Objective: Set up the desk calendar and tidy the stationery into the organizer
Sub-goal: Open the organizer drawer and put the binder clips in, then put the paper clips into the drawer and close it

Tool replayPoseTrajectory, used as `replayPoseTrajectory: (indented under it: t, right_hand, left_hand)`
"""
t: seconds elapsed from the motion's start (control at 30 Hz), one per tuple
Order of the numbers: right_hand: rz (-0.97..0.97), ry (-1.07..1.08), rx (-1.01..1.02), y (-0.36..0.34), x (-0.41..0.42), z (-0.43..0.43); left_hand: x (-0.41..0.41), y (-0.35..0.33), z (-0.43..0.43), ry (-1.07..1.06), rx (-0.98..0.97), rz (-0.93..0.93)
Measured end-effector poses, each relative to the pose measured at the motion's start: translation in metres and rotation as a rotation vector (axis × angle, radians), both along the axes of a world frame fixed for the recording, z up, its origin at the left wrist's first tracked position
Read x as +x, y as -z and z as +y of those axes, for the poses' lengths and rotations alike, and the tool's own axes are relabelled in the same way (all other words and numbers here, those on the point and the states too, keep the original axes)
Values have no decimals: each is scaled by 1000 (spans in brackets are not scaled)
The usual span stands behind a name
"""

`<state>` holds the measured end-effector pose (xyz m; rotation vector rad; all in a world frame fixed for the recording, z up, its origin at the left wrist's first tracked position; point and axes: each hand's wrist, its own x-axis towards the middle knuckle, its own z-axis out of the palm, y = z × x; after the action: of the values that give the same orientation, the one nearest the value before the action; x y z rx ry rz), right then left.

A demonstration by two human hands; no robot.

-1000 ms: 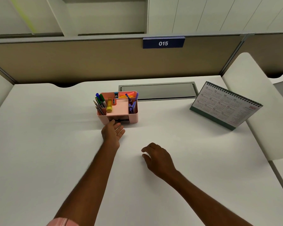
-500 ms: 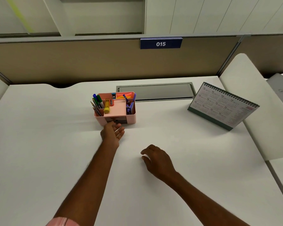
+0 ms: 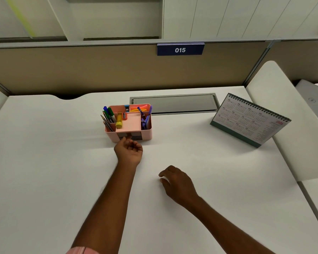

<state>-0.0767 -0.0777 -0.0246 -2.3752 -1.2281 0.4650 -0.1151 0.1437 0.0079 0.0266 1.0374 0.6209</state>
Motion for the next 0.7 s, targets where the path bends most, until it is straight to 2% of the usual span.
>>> replayPoseTrajectory:
  t: [0.2,0.7]
  right_hand:
    - [-3,4,8,-1,1,-1]
    - [-1,15,12,-1,1,-12]
  left_hand:
    - [1,3,-6,-34,-16,-66]
    - [-4,14,-8,85,80,85]
